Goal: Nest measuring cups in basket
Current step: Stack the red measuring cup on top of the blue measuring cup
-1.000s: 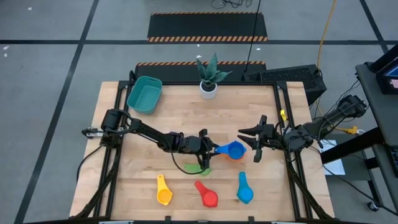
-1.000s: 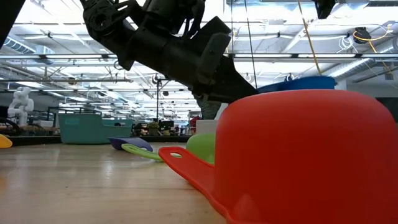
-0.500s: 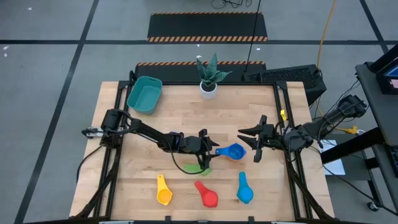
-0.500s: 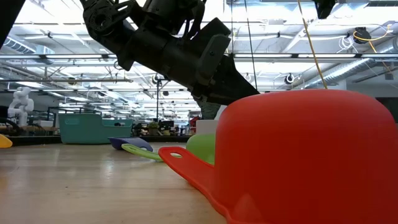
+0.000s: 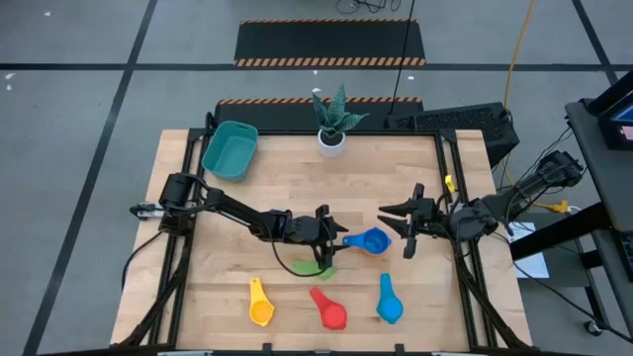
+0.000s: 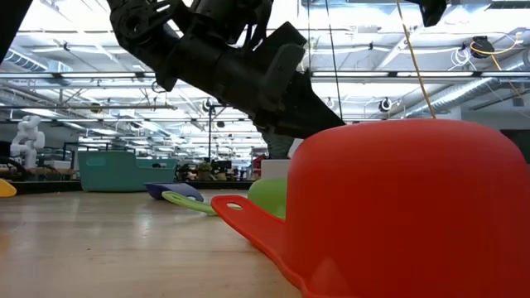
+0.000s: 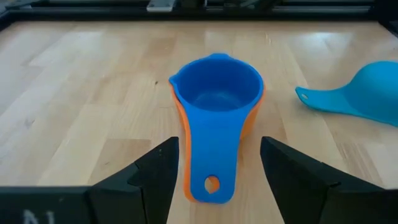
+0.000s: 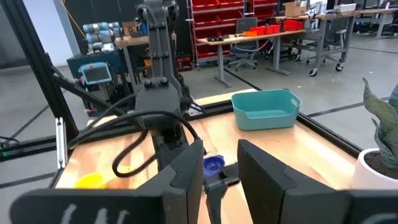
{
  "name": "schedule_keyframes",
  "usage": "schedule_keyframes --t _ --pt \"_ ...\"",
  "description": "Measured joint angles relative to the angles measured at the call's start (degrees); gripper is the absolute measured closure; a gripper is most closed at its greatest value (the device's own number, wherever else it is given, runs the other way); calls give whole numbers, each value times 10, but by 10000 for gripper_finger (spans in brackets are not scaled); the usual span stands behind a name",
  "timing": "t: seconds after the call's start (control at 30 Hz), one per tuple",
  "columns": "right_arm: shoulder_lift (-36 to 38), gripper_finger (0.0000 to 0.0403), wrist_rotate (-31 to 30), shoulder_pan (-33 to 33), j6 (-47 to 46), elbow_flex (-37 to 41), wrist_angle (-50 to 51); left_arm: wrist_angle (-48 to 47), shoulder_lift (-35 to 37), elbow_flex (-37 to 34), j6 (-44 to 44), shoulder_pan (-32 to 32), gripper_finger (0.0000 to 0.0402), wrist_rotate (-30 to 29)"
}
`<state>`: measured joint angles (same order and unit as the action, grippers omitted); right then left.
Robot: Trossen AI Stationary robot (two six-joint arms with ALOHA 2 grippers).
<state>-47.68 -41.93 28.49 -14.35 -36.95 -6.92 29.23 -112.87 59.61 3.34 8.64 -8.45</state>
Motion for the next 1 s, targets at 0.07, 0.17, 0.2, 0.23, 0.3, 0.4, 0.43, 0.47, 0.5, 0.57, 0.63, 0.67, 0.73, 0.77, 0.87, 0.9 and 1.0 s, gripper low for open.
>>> schedule_keyframes --t 0.07,0.17,0.2,0.23,0.3,0.4,0.43,0.47,0.5,0.57,0.63,0.67,0.73,0.77,0.87,0.9,1.0 --pt "0 309 0 0 -9 0 9 5 6 0 0 0 172 3" --pt "-1 309 0 0 -23 0 20 -17 23 0 -2 0 172 6" --pt "-2 309 0 0 -28 0 20 -16 24 0 -2 0 172 8" --pt "-3 309 0 0 -30 0 20 -16 25 0 -2 0 172 9" --pt "-8 309 2 0 -32 0 20 -41 39 -1 -5 0 172 9" --pt "-17 309 13 0 -47 0 21 -40 50 2 -9 0 172 10" --pt "-20 309 21 0 -54 0 19 -59 58 0 -14 0 172 10" --pt "-22 309 31 -1 -60 0 19 -67 61 -1 -18 0 172 10" --pt "-25 309 33 -1 -66 0 19 -61 62 0 -20 0 172 10" --pt "-30 309 33 -1 -75 0 21 -85 80 0 -22 0 172 11" --pt "-33 309 33 -1 -79 0 20 -99 97 0 -27 0 172 11" --pt "-35 309 33 -1 -83 0 20 -111 106 1 -29 0 172 11" --pt "-40 309 44 -1 -97 0 20 -158 131 -1 -30 0 172 11" --pt "-43 309 48 -1 -105 0 20 -167 141 -1 -28 0 172 11" --pt "-58 309 49 -1 -121 0 14 -204 180 0 -26 4 172 10" --pt "-63 309 49 -1 -126 0 14 -211 188 0 -26 7 172 10" --pt "-84 309 49 -4 -141 -1 9 -245 211 0 -28 24 172 10"
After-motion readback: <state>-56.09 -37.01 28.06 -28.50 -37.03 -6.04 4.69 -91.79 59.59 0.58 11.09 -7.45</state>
